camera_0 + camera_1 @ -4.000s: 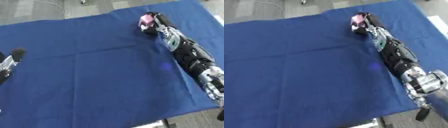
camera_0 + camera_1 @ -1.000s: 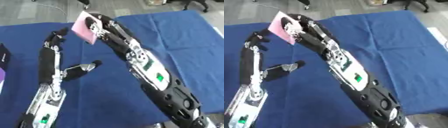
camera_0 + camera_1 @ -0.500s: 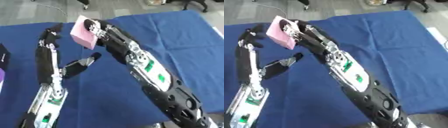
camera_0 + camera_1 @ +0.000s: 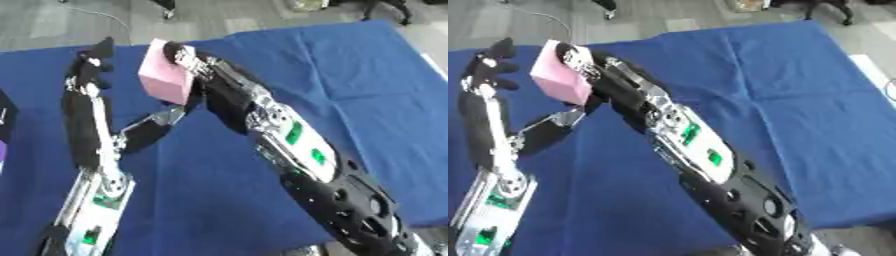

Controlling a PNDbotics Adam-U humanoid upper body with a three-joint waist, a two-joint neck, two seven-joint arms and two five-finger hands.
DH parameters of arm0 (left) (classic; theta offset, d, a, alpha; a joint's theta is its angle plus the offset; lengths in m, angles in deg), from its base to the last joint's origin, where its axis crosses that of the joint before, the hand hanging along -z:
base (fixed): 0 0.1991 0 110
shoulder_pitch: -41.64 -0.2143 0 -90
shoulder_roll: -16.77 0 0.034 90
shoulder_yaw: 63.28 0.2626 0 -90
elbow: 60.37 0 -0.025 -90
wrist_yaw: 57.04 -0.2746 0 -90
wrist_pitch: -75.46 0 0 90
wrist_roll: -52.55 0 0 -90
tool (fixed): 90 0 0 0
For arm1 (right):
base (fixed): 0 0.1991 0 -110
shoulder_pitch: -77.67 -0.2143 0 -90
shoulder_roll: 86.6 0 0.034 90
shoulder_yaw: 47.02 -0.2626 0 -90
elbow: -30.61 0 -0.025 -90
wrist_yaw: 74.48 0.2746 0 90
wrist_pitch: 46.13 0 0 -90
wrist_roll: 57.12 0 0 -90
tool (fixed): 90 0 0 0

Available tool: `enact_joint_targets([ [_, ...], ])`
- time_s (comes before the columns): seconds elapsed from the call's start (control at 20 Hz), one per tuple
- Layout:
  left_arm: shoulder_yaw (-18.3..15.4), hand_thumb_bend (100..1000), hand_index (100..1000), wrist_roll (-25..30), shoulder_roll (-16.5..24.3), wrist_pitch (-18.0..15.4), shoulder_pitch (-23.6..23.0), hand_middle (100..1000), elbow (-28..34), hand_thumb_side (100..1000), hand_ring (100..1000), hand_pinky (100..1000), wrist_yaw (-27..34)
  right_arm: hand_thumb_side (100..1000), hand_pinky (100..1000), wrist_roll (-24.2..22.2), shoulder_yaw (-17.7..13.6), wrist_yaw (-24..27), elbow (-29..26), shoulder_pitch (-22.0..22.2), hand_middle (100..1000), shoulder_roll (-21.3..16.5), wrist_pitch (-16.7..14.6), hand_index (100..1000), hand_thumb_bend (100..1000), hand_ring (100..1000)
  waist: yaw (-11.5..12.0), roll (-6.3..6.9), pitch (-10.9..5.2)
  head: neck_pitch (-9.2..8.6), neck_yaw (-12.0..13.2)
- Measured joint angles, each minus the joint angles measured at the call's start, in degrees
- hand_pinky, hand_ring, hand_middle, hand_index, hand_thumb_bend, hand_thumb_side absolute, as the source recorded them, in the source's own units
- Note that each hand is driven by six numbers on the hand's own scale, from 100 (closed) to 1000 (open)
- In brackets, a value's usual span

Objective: Pick up the objects with one hand, pass them to the other hand, and then place them into the box on the other side of the table.

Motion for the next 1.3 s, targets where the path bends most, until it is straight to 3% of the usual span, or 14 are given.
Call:
enact_joint_targets([
  [0.6, 2.0, 944, 829, 5.6, 0.1, -2.9, 0.4, 653, 2.0, 447, 607, 496, 0.9, 669, 663, 1.3, 0.4, 1.9, 2.1, 0.0, 415, 0.1, 1.2, 588, 100, 496, 0.0, 0.0, 0.01, 0.0, -0.3],
  [1.3, 3.0, 907, 823, 7.6, 0.6, -2.6, 0.4, 640, 2.6, 432, 596, 490, -1.4, 676, 664, 1.0, 0.7, 4.1, 3.1, 0.0, 417, 0.1, 3.2, 591, 100, 498, -0.1, 0.0, 0.03, 0.0, -0.5],
])
